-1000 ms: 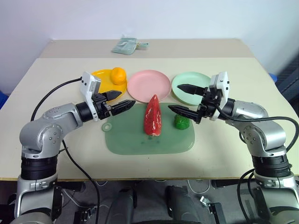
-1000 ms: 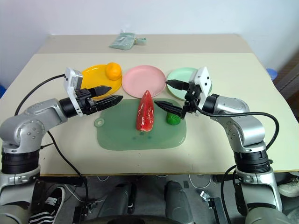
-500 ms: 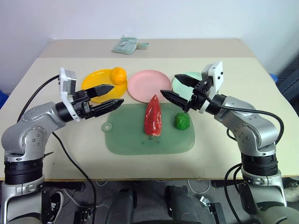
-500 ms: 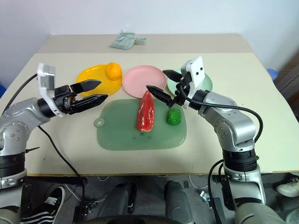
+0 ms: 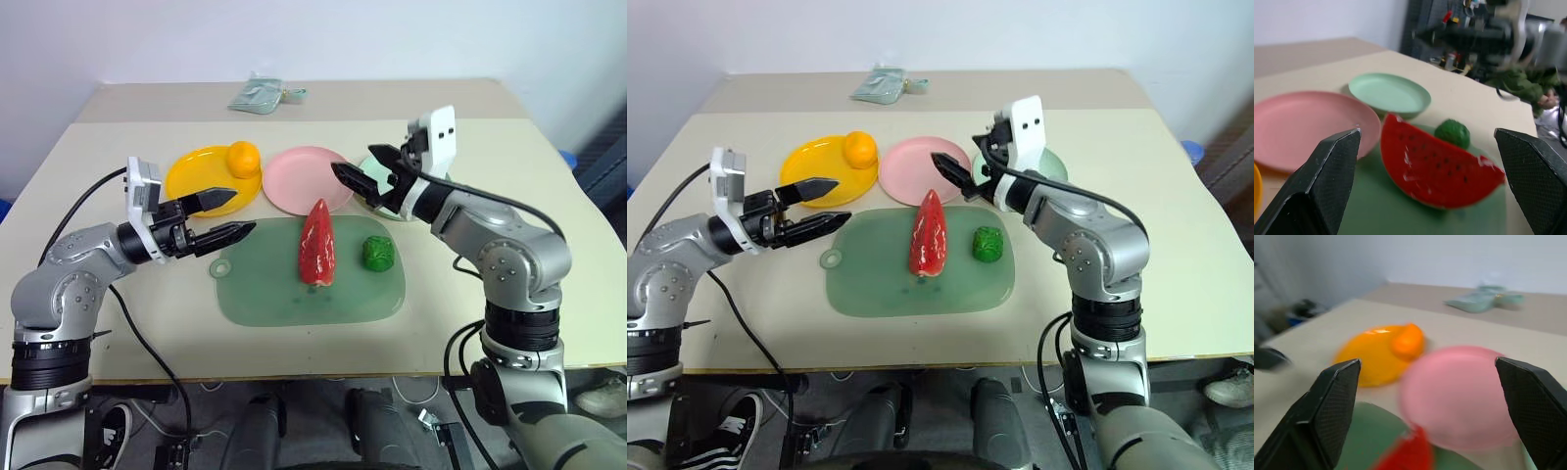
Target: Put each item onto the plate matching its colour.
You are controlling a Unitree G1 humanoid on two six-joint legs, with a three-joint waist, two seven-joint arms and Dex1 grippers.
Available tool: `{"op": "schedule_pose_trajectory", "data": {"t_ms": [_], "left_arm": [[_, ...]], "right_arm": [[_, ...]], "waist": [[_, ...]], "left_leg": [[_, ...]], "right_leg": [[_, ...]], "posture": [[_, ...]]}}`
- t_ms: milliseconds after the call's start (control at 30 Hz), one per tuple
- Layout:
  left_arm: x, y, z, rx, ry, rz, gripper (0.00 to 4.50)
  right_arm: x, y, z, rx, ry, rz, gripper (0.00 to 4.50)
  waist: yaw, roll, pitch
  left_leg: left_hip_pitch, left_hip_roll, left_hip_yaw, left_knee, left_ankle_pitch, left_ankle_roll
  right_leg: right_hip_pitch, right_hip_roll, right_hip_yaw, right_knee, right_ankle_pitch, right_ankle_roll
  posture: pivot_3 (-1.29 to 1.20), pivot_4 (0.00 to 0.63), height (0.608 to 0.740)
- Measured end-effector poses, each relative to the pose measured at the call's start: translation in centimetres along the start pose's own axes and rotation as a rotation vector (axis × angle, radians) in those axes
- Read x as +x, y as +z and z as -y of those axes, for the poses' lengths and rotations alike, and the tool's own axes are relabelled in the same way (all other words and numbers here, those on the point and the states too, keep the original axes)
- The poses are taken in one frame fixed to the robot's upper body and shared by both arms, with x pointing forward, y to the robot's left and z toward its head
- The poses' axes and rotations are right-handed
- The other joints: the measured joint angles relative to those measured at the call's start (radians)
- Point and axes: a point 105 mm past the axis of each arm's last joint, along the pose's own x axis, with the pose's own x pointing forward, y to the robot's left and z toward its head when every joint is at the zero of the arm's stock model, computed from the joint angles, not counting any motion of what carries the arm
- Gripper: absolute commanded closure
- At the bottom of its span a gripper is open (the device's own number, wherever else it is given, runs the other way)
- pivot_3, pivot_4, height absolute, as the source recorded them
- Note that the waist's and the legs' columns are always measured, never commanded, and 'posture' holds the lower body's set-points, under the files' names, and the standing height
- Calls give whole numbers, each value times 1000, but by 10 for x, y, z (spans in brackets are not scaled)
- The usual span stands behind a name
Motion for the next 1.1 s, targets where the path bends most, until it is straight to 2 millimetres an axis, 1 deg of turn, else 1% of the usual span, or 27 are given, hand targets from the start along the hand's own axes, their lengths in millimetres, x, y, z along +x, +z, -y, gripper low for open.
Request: {"op": "schedule_pose_trajectory", "data": {"t_ms": [67,200,300,467,567,600,733,933,1100], "left_arm": [[-4,0,-2,14,1,-16,24],[-9,-3,-10,28,25,-30,24],[-9,-6,-11,46,22,-51,24],[-9,-7,-13,67,25,-58,24],[-9,-7,-13,75,23,-55,24],[-9,-7,-13,79,24,-56,24],[-9,-7,-13,87,27,-56,24],[-10,-7,-14,98,42,-53,24],[-12,-12,-13,80,38,-57,24]], "right_arm": [[-1,-6,-8,22,18,-49,0],[-1,-21,-15,26,3,-150,0],[2,-42,-20,-13,-17,-278,0],[4,-66,-29,-35,-23,-419,0],[7,-70,-39,-3,7,-434,0],[7,-72,-40,-10,5,-447,0],[8,-74,-37,-29,-16,-472,0],[11,-86,-35,-82,-20,-527,0],[11,-92,-31,-62,-16,-541,0]], "waist": [[2,0,0],[-3,0,0],[-7,0,0],[-7,0,0],[-7,0,0],[-6,0,0],[-7,0,0],[-8,0,0],[-8,0,0]], "left_leg": [[0,0,0,0,0,0],[0,0,0,0,0,0],[0,0,1,0,0,0],[0,0,1,0,0,0],[0,0,1,0,0,0],[0,0,1,0,0,0],[0,0,0,0,0,0],[0,0,1,0,0,0],[0,0,1,0,0,0]], "right_leg": [[1,0,0,-1,0,0],[1,0,0,0,0,0],[0,0,0,0,0,0],[0,0,0,0,0,0],[0,0,0,0,0,0],[0,0,0,0,0,0],[0,0,0,0,0,0],[0,0,0,0,0,0],[0,0,0,-1,0,0]], "posture": [[0,150,740],[0,150,740],[0,150,740],[0,150,740],[0,150,740],[0,150,740],[0,150,740],[0,150,740],[0,150,740]]}}
